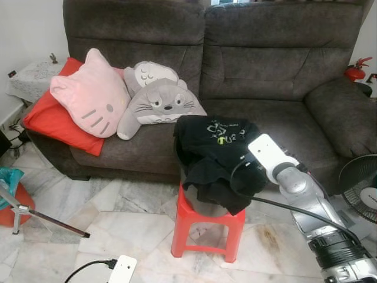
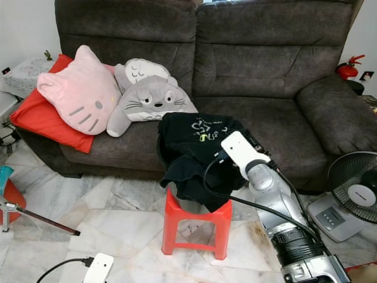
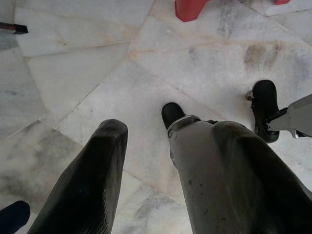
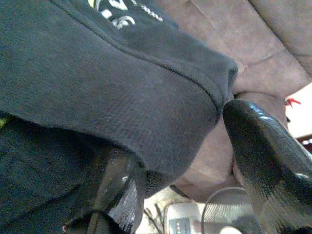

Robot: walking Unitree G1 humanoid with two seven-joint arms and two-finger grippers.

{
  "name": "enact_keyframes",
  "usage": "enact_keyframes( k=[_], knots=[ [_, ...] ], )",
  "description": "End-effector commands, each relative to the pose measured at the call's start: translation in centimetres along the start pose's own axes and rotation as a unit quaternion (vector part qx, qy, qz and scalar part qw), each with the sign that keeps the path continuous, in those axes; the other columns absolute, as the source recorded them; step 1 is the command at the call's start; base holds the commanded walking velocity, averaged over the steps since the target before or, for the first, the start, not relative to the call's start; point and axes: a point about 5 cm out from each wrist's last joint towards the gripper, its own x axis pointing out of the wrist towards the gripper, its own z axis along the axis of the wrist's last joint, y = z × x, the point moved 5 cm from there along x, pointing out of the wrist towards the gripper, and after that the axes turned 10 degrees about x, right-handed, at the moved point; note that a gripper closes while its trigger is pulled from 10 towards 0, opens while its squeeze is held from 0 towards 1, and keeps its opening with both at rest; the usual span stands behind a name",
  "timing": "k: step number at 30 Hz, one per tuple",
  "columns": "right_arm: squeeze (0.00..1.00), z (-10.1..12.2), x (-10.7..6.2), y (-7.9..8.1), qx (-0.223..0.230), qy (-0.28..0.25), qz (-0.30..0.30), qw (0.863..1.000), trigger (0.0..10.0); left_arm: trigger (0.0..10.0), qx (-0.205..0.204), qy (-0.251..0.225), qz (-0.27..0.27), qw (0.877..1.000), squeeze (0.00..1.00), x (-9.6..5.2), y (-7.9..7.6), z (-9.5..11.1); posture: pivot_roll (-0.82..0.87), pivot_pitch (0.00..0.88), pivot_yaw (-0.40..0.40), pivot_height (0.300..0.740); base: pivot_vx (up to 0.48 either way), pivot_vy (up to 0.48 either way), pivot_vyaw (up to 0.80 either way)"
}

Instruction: Hang hanger

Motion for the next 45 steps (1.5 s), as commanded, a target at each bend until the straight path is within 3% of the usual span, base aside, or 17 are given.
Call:
enact_keyframes(
  k=[1,19,36,45],
  knots=[
    [0.0,-0.9,0.0,-0.9,0.005,0.016,-0.019,1.0,10.0,10.0,0.005,0.003,0.0,1.0,0.0,0.0,0.1,-0.2,0.02,0.0,-0.005,0.74,0.0,0.0,0.0],
    [0.0,-0.8,0.6,-2.0,0.02,0.0,-0.068,0.998,10.0,10.0,0.004,0.002,0.003,1.0,0.0,0.0,0.2,-0.2,0.02,0.0,-0.003,0.74,0.0,0.0,0.0],
    [0.0,-0.2,1.4,-1.9,0.03,-0.028,-0.078,0.996,10.0,10.0,0.004,0.001,0.004,1.0,0.0,0.0,0.2,-0.1,0.03,0.0,-0.003,0.74,0.0,0.0,0.0],
    [0.0,-0.5,1.9,-1.8,0.026,-0.018,-0.074,0.997,10.0,10.0,0.005,0.002,0.005,1.0,0.0,0.0,0.2,-0.1,0.03,0.0,-0.002,0.74,0.0,0.0,0.0]
  ],
)
